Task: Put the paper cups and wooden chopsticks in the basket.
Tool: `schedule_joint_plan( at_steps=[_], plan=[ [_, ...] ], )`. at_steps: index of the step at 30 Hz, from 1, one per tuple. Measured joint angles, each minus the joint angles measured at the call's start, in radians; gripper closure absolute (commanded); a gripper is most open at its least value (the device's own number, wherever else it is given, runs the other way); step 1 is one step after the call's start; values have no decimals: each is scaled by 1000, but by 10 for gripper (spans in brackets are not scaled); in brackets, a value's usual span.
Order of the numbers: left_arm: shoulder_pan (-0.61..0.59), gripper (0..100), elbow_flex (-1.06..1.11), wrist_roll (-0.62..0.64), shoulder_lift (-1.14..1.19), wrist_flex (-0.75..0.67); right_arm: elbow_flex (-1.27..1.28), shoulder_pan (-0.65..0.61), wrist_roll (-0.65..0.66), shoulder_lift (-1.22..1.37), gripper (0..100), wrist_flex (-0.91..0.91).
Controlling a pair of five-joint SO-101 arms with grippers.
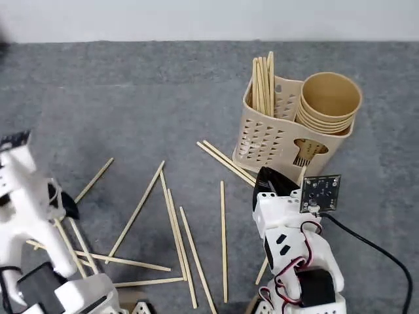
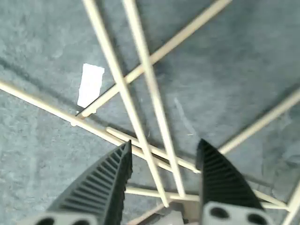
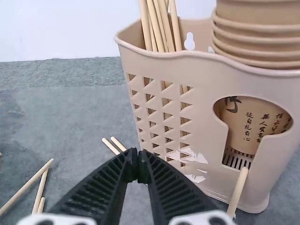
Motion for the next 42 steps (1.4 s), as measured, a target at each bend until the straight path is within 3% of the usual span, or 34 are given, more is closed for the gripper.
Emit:
schedule_joint_plan(
  at_steps=[5,22,33,42],
  plan=[
    [-15,754,135,-20,0,-81,0,0,0,0,990,0],
    [-15,761,307,-35,0,-315,0,0,0,0,990,0],
    [49,985,236,-40,181,-334,0,0,0,0,990,0],
    [121,987,192,-37,226,-324,0,0,0,0,990,0]
  ],
)
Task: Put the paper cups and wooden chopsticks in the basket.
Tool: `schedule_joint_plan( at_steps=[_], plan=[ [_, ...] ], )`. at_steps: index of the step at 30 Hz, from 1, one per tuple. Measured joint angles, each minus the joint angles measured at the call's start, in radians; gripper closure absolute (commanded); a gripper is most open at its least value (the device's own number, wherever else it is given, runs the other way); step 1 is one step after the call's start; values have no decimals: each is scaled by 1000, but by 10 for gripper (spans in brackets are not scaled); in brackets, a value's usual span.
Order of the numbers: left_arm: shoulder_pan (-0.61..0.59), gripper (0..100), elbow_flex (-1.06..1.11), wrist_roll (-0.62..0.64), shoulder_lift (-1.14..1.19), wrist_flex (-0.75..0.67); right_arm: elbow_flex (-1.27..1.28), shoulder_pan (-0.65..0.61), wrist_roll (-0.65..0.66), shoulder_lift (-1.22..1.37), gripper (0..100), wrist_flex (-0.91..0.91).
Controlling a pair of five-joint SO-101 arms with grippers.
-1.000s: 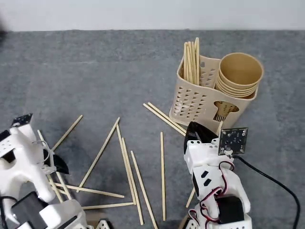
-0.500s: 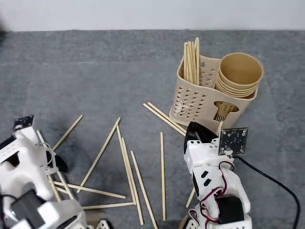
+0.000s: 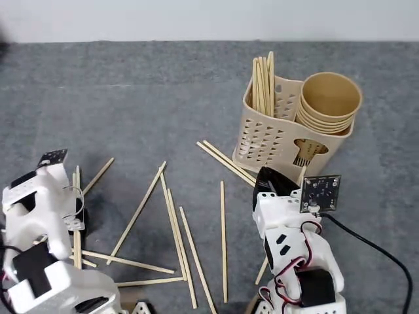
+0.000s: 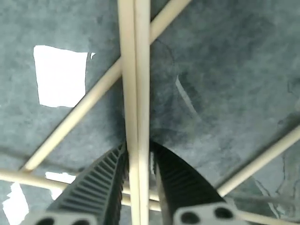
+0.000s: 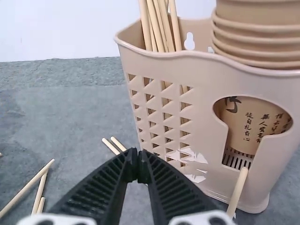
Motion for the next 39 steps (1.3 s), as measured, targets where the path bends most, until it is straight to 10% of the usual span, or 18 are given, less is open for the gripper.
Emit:
schedule_joint_plan(
  at_steps=[11,25,39],
  plan=[
    [256,987,-107,135,-123,137,0,0,0,0,990,0],
    [629,987,-767,358,-199,298,0,0,0,0,990,0],
    [1002,987,-918,399,-201,-293,0,0,0,0,990,0]
  ],
)
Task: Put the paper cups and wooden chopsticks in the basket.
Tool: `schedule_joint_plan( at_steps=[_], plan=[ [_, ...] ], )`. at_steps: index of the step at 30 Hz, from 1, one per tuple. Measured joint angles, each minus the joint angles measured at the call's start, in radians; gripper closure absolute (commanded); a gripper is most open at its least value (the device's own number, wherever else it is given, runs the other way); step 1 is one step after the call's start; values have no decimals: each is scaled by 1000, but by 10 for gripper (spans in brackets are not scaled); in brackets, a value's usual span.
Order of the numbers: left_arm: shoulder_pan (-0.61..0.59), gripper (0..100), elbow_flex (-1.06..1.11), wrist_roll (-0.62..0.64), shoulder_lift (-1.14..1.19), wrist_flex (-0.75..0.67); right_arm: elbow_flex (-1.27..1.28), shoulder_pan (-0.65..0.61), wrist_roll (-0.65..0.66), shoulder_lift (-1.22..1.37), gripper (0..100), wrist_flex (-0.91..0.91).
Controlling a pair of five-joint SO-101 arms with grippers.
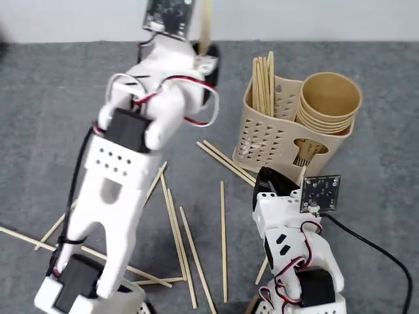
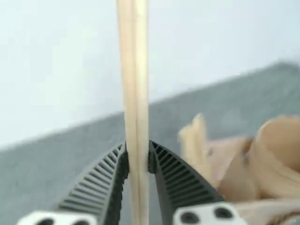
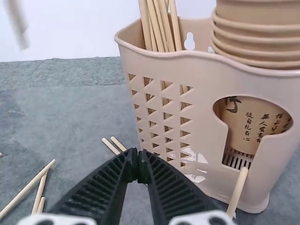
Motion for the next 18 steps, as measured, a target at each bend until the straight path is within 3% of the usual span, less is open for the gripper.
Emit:
schedule_joint_plan(
  at_steps=[9,16,18],
  plan=[
    [123,987,172,0,0,-446,0,0,0,0,990,0],
    [169,979,331,0,18,-571,0,0,0,0,990,0],
    [166,920,368,0,48,-580,0,0,0,0,988,0]
  ],
)
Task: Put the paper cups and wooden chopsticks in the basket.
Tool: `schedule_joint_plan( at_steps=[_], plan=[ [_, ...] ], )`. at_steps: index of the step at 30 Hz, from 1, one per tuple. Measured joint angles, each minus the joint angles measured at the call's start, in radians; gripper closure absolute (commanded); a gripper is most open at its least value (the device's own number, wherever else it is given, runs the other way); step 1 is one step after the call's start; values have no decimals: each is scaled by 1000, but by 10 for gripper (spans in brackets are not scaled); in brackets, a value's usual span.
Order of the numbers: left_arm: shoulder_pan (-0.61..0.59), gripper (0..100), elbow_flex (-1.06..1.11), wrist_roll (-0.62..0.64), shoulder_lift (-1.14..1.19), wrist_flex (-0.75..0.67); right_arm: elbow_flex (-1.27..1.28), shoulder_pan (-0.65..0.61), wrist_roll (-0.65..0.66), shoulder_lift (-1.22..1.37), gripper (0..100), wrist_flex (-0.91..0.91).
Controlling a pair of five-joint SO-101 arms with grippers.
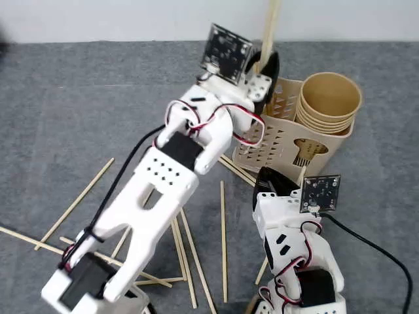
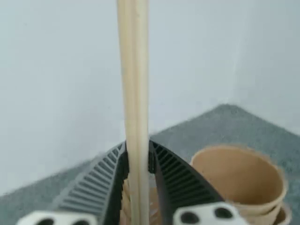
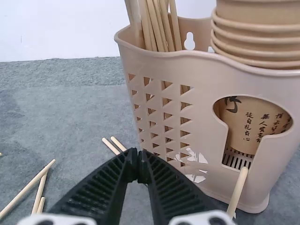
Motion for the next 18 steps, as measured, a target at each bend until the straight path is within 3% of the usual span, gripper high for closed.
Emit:
schedule_joint_plan(
  at_steps=[3,10,18],
  plan=[
    [-2,829,20,0,20,28,0,0,0,0,987,0],
    [-15,828,20,57,-84,236,0,0,0,0,987,0],
    [-252,828,20,64,-334,672,0,0,0,0,987,0]
  ],
)
